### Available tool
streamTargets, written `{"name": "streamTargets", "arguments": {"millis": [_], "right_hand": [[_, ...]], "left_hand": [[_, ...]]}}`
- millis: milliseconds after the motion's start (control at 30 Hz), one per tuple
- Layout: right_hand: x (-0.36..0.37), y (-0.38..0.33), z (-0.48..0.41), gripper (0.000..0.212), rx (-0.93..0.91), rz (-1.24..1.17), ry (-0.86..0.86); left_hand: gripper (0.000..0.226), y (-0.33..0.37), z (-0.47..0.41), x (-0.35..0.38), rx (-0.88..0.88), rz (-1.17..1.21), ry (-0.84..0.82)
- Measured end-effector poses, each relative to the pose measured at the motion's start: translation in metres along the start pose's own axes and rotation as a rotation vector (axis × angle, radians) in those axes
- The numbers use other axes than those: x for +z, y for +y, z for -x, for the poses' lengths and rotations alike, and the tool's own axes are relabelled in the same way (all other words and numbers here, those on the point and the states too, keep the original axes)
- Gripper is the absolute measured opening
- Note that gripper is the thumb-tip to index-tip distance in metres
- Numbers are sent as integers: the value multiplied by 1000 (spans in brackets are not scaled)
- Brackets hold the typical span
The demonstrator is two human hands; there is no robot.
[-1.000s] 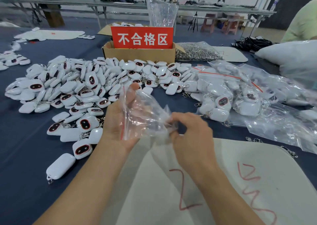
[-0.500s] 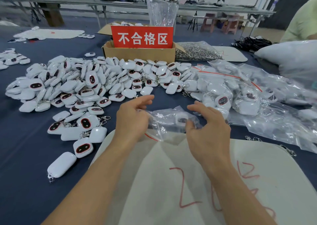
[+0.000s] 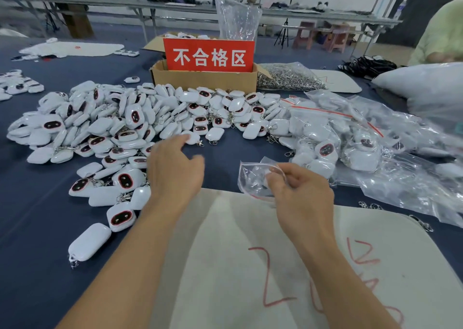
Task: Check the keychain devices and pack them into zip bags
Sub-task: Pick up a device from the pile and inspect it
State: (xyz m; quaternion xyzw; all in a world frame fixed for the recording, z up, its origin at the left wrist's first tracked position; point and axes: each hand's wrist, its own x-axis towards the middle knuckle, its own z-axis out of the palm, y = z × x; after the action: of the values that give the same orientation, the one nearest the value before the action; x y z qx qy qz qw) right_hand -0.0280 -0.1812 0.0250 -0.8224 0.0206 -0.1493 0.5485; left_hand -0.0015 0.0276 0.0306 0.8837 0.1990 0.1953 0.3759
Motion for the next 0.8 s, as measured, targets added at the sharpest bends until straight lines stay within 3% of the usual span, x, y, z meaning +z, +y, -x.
{"name": "streamTargets", "arguments": {"millis": [67, 167, 300, 500, 633, 800], "right_hand": [[-1, -3, 1, 8, 15, -48, -9], [-2, -6, 6, 11, -23, -86, -24], [-2, -8, 9, 17, -44, -134, -42], [-4, -9, 5, 27, -6, -229, 12], [-7, -11, 4, 30, 7, -291, 42], [-6, -14, 6, 29, 31, -317, 50]], "left_hand": [[77, -20, -13, -3, -6, -314, 14], [73, -35, -25, -3, -1, -451, -62], [59, -37, -25, 1, 69, -560, -26], [35, -41, -25, 1, 148, -473, 58], [21, -32, -23, 0, 90, -504, 265], [28, -11, -11, -5, 83, -175, 463]]}}
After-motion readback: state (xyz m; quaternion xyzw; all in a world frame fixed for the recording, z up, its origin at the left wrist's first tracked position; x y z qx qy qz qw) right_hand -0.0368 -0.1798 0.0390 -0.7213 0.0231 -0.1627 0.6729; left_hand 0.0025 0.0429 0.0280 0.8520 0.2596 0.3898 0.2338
